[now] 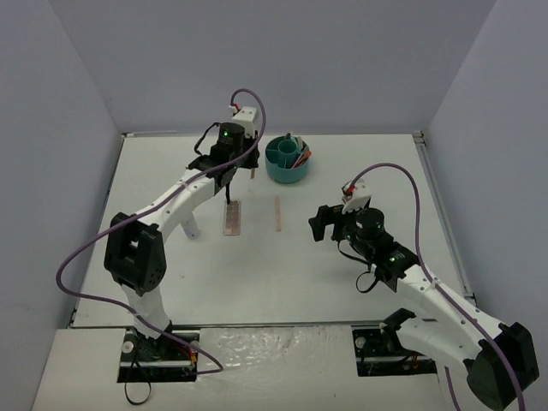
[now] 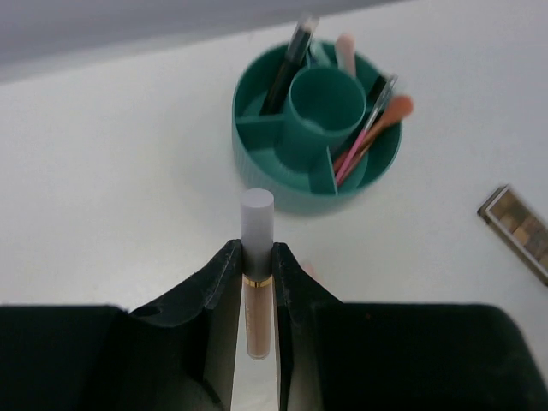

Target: Organize the makeup

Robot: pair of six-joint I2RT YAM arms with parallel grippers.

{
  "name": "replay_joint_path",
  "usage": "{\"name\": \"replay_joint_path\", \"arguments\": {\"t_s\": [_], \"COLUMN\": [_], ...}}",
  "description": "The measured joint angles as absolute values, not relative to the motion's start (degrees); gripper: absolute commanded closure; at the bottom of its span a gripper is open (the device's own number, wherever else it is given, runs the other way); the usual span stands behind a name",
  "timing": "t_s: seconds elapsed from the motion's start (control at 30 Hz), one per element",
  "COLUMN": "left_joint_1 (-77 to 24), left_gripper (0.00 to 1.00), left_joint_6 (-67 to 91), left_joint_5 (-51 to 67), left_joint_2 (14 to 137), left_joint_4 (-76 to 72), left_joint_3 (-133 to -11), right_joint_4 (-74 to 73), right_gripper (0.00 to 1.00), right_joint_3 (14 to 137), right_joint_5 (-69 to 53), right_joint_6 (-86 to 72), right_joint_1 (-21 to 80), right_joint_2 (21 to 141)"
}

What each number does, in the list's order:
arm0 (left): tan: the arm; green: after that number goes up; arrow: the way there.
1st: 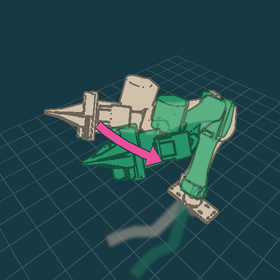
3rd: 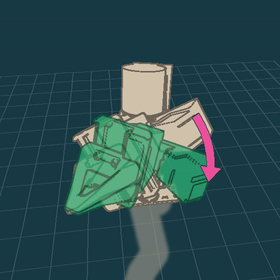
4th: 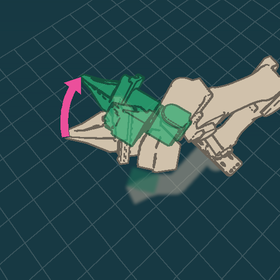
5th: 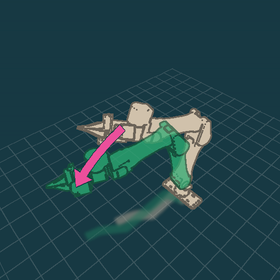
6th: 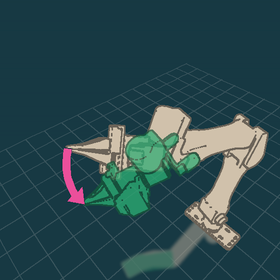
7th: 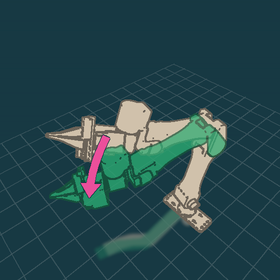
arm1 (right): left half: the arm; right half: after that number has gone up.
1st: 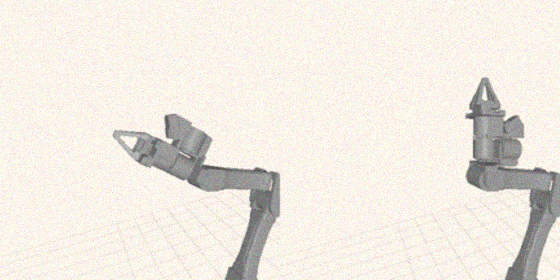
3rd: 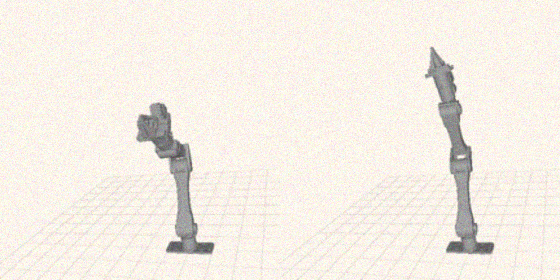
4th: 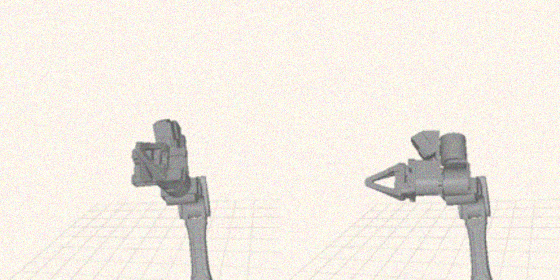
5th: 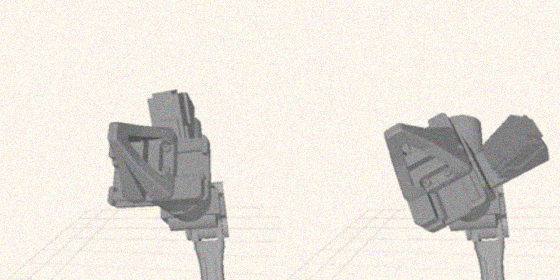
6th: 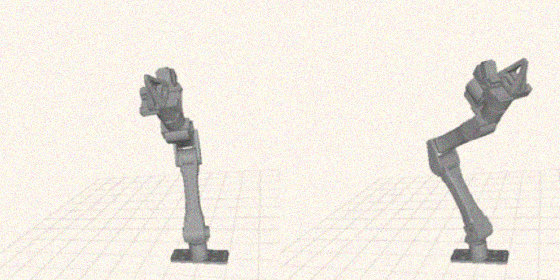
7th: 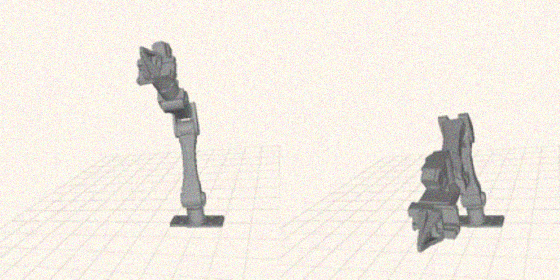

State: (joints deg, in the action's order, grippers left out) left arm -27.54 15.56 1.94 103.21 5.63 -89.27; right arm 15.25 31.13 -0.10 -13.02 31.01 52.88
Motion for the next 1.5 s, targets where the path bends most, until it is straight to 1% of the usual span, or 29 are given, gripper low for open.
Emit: {"name": "replay_joint_path", "arguments": {"t_s": [0.17, 0.33, 0.57, 1.0, 1.5], "left_joint_1": [-25.8, -24.7, -24.4, -22.5, -21.4], "left_gripper": [1.0, 1.0, 1.0, 1.0, 1.0], "left_joint_6": [11.6, 8.7, 6.4, 6.1, 7.4], "left_joint_5": [6.8, 12.5, 17.9, 21.4, 23.7], "left_joint_2": [105.7, 113.6, 123.5, 132.5, 137.3], "left_joint_4": [-7.0, -16.1, -25.8, -33.3, -35.1], "left_joint_3": [-90.0, -95.9, -100.5, -107.3, -110.8], "right_joint_4": [15.6, 15.9, 16.1, 16.4, 16.5], "right_gripper": [0.0, 0.0, 0.0, 0.0, 0.0], "right_joint_3": [30.7, 30.7, 30.7, 30.6, 30.6], "right_joint_5": [-0.1, -0.1, -0.6, -2.1, -3.0], "right_joint_6": [-13.0, -13.0, -13.0, -13.2, -13.2], "right_joint_1": [30.4, 29.9, 28.6, 28.0, 27.4], "right_joint_2": [53.3, 54.8, 55.4, 56.4, 57.9]}}
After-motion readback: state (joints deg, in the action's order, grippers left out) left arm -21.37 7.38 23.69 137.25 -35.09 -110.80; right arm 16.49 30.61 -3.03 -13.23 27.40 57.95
